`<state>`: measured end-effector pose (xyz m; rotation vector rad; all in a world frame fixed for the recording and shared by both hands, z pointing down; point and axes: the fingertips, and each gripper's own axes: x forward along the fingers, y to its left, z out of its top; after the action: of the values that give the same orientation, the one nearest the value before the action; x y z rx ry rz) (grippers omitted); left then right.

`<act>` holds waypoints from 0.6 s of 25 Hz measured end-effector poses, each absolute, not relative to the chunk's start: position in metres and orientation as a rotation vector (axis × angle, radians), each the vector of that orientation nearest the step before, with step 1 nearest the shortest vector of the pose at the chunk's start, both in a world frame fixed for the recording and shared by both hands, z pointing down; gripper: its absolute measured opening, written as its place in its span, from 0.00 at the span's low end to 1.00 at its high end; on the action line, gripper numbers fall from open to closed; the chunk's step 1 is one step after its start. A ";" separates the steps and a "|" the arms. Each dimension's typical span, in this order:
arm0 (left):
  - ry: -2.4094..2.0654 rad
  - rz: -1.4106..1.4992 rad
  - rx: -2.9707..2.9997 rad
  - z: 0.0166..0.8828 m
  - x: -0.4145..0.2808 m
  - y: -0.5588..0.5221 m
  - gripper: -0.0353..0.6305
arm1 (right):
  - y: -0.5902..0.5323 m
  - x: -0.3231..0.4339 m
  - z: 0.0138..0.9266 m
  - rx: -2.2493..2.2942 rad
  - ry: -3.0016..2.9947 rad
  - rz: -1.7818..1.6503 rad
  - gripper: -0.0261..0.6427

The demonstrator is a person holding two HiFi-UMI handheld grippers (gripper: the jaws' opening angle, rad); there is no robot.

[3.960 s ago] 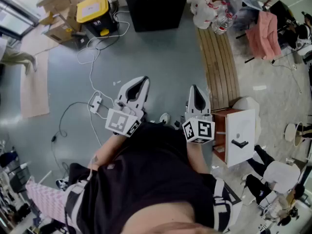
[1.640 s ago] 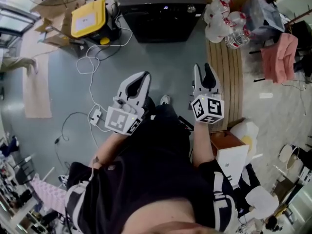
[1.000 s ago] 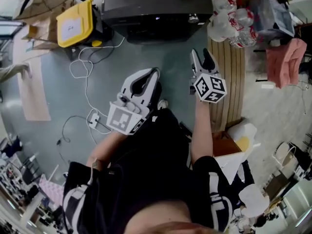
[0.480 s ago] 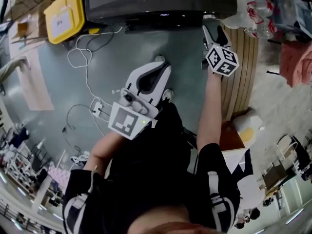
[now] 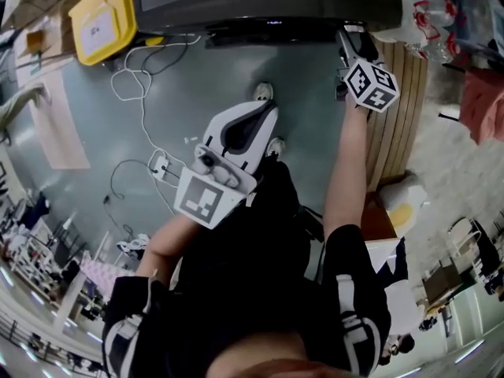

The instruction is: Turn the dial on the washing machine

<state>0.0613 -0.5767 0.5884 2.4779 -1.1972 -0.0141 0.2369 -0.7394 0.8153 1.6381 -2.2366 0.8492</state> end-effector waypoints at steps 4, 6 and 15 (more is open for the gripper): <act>-1.204 -0.004 2.482 0.592 0.059 -0.575 0.09 | -0.739 0.233 0.813 1.673 -2.049 0.485 0.48; -1.207 0.001 2.479 0.594 0.057 -0.573 0.09 | -0.738 0.231 0.812 1.669 -2.015 0.406 0.48; -1.219 -0.022 2.487 0.586 0.048 -0.548 0.09 | -0.710 0.230 0.807 1.653 -2.041 0.479 0.50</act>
<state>0.0480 -0.5483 0.5860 2.4874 -1.2192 -0.0221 0.2300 -0.7097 0.8074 1.6528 -2.0411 0.4788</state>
